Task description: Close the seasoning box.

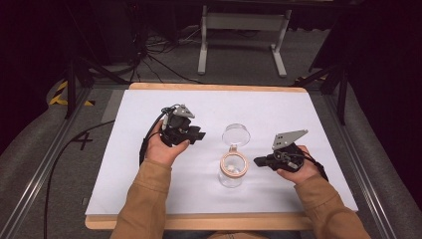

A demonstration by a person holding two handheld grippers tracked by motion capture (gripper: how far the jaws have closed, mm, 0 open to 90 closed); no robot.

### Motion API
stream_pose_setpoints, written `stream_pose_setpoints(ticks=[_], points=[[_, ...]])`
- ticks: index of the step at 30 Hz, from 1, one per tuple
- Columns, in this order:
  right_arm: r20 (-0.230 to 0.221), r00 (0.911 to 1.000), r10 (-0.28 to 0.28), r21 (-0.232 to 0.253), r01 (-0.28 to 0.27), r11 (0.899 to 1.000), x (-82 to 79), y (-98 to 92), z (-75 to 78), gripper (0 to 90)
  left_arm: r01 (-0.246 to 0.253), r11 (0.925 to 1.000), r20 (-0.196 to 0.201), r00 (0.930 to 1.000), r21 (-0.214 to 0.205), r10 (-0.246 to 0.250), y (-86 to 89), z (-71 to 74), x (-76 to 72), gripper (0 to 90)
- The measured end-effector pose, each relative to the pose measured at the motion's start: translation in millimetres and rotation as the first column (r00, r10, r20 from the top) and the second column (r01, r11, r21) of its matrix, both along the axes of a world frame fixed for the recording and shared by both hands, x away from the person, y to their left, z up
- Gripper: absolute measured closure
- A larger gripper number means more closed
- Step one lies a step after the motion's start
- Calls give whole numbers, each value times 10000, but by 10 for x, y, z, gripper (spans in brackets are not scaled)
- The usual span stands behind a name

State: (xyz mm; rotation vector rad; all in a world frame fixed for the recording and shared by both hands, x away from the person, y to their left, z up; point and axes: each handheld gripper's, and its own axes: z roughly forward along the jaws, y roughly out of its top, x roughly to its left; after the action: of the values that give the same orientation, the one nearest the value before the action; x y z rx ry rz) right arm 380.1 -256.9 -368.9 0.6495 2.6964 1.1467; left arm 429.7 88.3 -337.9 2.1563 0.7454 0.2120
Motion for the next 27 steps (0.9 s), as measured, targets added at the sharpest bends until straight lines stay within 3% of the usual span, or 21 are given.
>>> stream_pose_setpoints(ticks=[3, 6, 10, 14, 27], points=[[167, 9998, -80, 473, 72, 9989, -27, 0, 112, 897, -78, 9993, 229, 9997, -372, 86, -34, 1, 6, 727], [241, 9997, -41, 788, 22, 9969, -70, 43, 184, 897, -204, 9969, 190, 9996, -764, 219, -107, -23, 12, 751], [253, 9997, 22, 1092, -50, 9940, -117, 143, 220, 897, -231, 9958, 199, 9995, -884, 249, -192, -67, 23, 769], [289, 9996, -37, 1285, -1, 9917, -129, 212, 218, 897, -88, 9973, 502, 9987, -729, 125, -251, -89, 21, 775], [467, 9986, -236, 1771, 150, 9841, -162, 293, 238, 896, 545, 9949, 441, 9977, -846, -509, -388, -128, 6, 799]])
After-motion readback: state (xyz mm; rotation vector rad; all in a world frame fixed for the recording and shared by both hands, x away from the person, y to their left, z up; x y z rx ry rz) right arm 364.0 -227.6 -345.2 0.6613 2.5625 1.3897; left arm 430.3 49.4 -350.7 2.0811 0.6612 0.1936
